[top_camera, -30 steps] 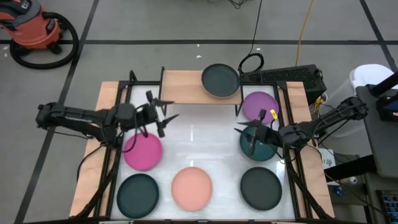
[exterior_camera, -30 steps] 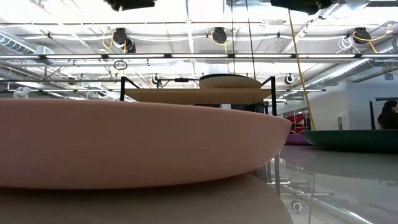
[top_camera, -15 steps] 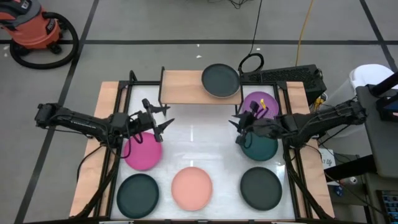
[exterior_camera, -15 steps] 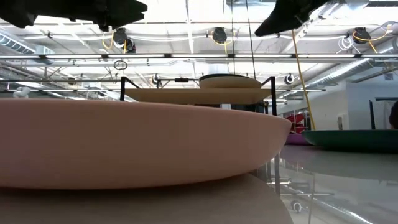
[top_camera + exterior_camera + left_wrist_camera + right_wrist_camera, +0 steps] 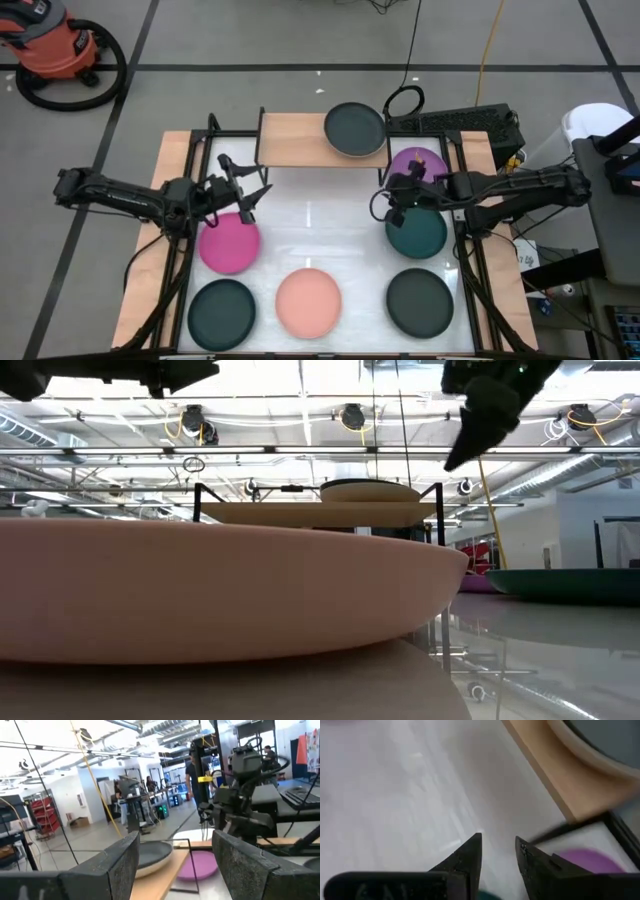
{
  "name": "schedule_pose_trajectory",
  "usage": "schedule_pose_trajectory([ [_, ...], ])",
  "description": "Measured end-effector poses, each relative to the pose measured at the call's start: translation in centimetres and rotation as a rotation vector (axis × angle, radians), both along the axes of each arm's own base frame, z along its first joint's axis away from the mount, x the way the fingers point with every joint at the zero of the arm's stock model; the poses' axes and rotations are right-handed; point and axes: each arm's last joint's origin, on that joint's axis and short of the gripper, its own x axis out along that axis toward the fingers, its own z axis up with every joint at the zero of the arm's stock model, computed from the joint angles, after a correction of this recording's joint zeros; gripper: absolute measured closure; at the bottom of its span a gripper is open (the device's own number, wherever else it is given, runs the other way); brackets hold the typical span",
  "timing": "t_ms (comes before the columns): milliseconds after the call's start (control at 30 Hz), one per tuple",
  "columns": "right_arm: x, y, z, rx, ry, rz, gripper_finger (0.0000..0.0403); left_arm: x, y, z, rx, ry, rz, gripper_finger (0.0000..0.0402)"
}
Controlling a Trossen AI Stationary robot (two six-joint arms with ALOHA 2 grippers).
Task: Place and stack plates onto a shelf
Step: Stack the violet plate on top of the black plate on the shelf
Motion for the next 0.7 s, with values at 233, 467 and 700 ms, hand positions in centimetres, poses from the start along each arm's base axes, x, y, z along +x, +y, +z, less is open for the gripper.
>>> schedule_pose_trajectory([
  [233, -0.8, -1.8, -1.7, 0.09, 0.083, -0.116, 0.0302, -1.2, 0.5, -1.7, -0.013, -0.033, 0.017, 0.0149],
  [467, -2.1, -3.5, -5.4, 0.178, 0.191, -0.183, 0.0302, -1.7, 0.7, -2.2, -0.027, -0.061, 0.028, 0.0149],
  [700, -2.9, -5.3, -8.1, 0.165, 0.173, -0.243, 0.0303, -1.8, 0.7, -2.1, -0.034, -0.078, 0.026, 0.0149],
])
